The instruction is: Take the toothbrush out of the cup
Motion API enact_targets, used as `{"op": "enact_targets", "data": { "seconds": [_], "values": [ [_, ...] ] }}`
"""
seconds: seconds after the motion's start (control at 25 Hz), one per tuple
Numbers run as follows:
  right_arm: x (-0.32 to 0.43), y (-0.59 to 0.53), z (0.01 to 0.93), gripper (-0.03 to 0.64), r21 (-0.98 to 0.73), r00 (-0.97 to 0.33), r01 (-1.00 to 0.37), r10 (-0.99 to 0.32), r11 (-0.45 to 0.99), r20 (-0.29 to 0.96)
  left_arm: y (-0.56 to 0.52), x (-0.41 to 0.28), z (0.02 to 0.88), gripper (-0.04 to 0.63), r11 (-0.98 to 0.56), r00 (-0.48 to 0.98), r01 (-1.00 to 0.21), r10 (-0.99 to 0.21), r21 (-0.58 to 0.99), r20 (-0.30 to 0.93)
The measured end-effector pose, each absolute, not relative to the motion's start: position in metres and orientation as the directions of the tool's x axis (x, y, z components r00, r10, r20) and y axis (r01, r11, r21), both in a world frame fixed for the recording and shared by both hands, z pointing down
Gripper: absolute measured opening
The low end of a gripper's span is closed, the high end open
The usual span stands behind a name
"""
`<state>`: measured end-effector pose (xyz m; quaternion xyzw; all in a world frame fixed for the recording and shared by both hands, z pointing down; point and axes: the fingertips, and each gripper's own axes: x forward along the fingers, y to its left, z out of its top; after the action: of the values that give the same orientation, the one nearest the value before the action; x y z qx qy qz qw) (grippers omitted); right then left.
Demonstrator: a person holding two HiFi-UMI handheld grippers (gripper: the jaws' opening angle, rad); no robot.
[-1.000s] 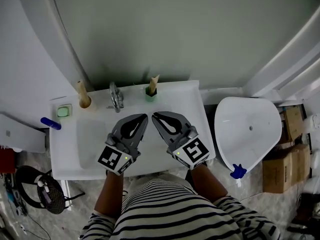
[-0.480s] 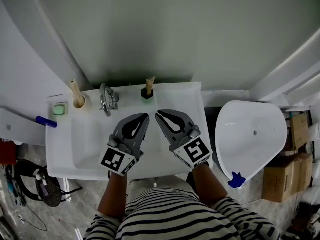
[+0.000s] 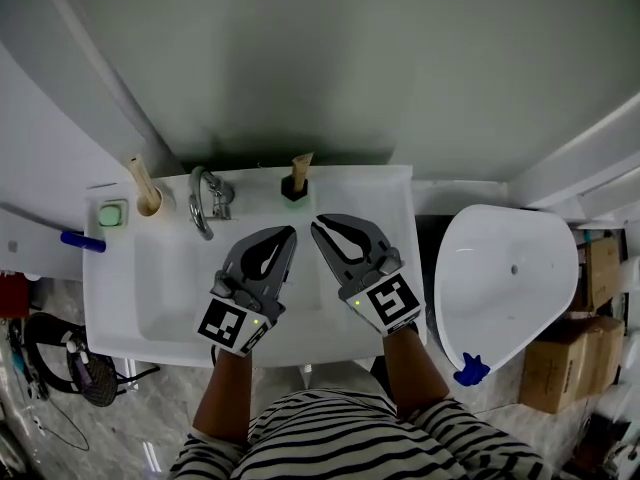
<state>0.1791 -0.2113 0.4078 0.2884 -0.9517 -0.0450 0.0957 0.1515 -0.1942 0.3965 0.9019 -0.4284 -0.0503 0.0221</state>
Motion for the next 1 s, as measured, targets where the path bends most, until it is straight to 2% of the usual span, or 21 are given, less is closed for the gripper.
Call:
{"op": "enact_targets", "data": {
  "seconds": [0.16, 0.24, 1.0],
  "values": [
    [0.175, -0.22, 0.422, 0.014, 0.114, -0.824, -0.528, -0.54, 0.842, 0.173, -0.204, 0.152, 0.406, 0.006, -0.631, 0.628, -0.77, -0.776, 0.093, -0.061],
    [0.173, -0.226, 0.43, 0.075, 0.103, -0.823, -0.526, -0.536, 0.844, 0.187, -0.209, 0.15, 0.411, 0.006, -0.628, 0.626, -0.772, -0.778, 0.098, -0.056],
    [0.165, -0.304, 0.502, 0.14, 0.061, -0.726, -0.625, -0.608, 0.778, 0.323, -0.239, 0.132, 0.438, 0.006, -0.609, 0.609, -0.781, -0.792, 0.139, -0.041]
  ]
}}
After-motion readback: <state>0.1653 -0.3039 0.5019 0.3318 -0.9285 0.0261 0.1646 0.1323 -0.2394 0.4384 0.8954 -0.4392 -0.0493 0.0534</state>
